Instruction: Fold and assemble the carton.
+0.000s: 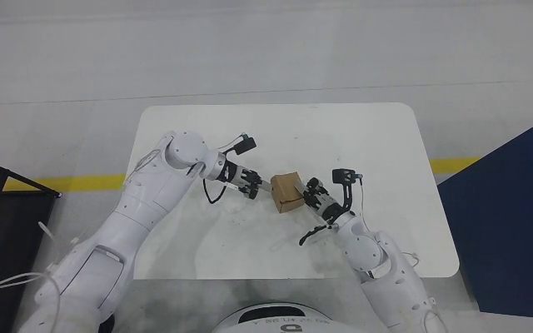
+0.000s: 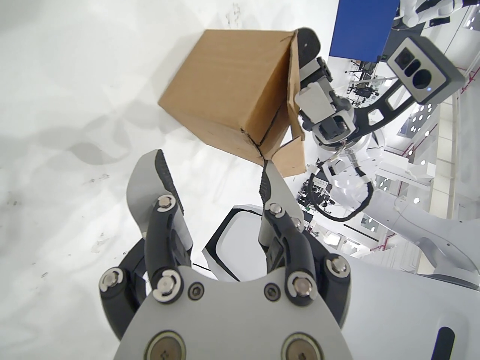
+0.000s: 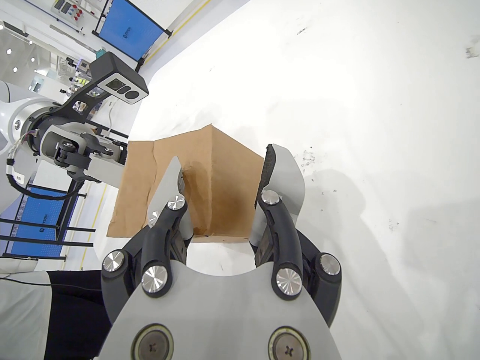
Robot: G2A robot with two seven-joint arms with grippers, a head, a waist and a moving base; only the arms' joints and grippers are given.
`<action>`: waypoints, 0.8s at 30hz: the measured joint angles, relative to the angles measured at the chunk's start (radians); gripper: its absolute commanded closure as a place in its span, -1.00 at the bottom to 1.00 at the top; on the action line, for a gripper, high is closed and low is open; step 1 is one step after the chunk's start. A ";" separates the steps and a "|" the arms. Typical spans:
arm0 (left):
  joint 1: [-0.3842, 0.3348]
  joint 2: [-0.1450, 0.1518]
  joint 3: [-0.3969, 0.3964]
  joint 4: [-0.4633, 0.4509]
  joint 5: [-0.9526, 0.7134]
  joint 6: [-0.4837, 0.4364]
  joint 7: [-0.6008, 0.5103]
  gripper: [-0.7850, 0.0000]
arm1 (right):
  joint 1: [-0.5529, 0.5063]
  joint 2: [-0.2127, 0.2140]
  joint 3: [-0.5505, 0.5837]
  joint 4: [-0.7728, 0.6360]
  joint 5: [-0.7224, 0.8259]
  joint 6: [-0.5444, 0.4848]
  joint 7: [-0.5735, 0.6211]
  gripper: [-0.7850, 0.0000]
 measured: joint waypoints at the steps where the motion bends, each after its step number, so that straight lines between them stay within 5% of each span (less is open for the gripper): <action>1: -0.004 -0.003 0.006 0.003 0.000 0.001 0.003 -0.57 | 0.001 0.000 -0.001 0.001 0.001 -0.001 0.000 0.01; 24: -0.057 -0.026 0.058 0.069 -0.004 0.019 -0.006 -0.57 | 0.000 0.004 -0.031 -0.008 -0.052 0.018 -0.013 0.00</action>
